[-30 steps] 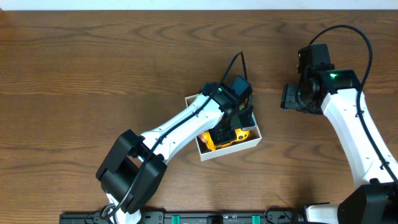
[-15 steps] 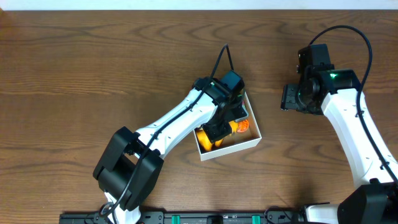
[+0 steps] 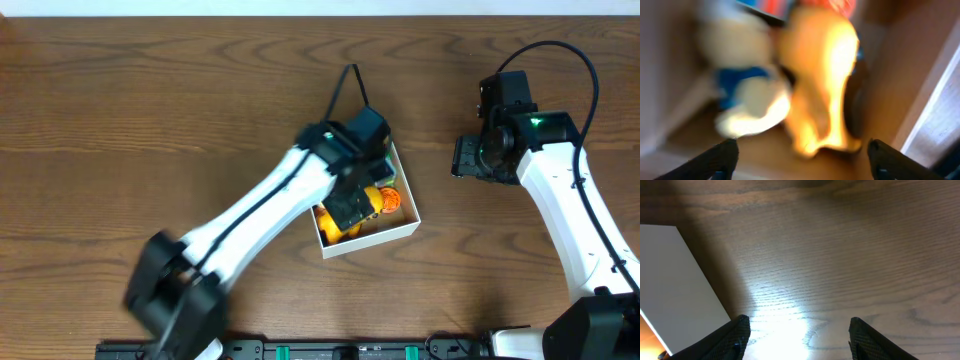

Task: Pack container
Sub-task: 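Withdraw the left gripper up and out of the box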

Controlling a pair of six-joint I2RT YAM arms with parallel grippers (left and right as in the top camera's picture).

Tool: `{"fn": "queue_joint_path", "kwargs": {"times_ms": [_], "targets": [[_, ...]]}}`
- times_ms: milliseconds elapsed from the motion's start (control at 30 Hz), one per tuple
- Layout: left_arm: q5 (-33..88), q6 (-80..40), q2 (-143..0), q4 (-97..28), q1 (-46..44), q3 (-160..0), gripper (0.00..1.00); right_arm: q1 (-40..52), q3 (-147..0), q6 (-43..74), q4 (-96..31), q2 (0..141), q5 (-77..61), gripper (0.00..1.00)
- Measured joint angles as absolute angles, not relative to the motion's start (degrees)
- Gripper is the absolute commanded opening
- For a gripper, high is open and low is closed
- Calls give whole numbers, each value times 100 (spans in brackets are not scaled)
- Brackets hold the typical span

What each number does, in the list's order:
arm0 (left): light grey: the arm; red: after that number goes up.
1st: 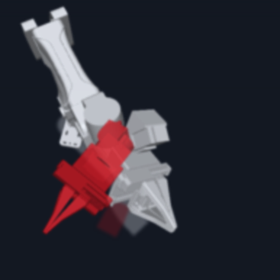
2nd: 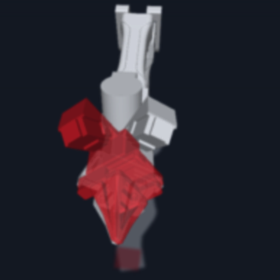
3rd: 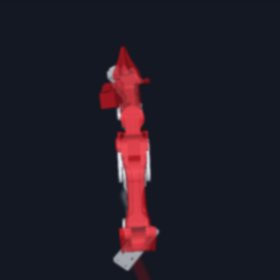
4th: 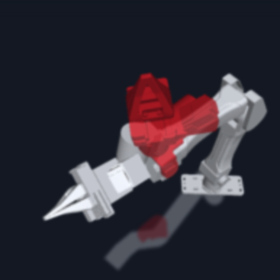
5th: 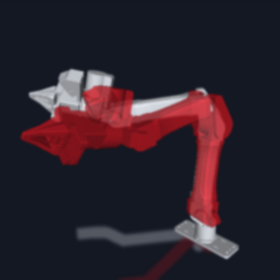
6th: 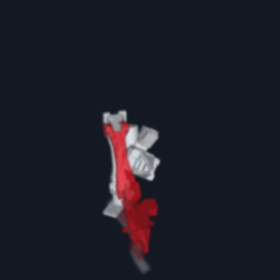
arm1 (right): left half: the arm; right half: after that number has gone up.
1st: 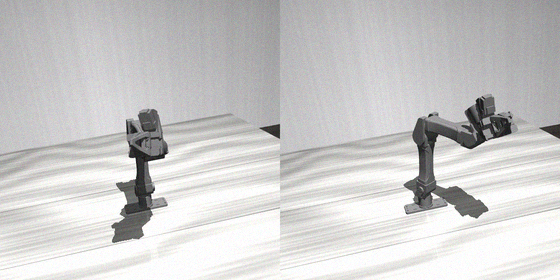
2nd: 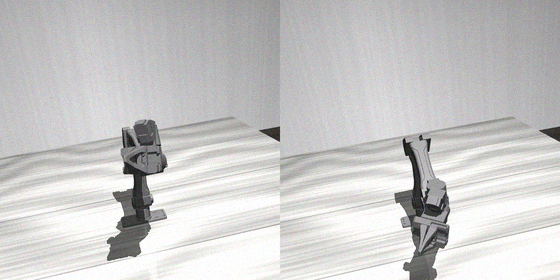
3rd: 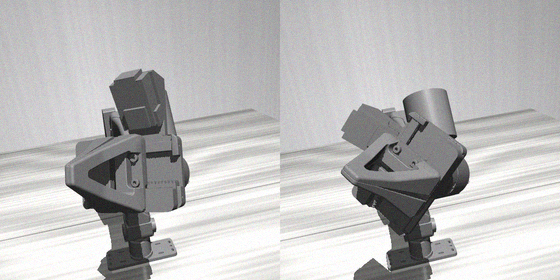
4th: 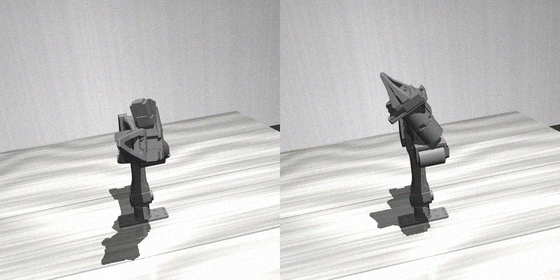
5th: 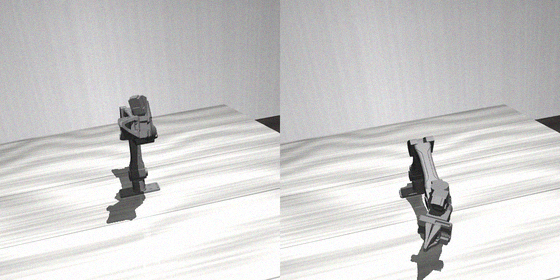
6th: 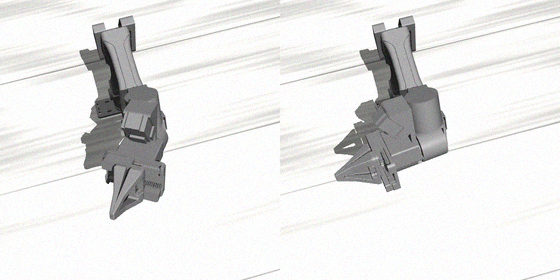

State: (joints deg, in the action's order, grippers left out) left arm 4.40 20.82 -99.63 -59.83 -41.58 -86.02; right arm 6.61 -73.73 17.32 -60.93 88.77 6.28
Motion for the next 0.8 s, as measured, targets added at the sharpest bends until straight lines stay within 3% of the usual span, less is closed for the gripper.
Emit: {"fn": "queue_joint_path", "kwargs": {"times_ms": [200,433,800], "targets": [[-128,1494,-8973,-6007,-3369,-8836,100,661,-7373,1732,-6088,8877,628,67],[89,784,-9384,-6007,-1649,-8696,99,661,-7373,1732,-6110,8877,626,67],[609,593,-10822,-5931,-1280,-8576,99,661,-7124,1732,-5867,8877,375,66]]}}
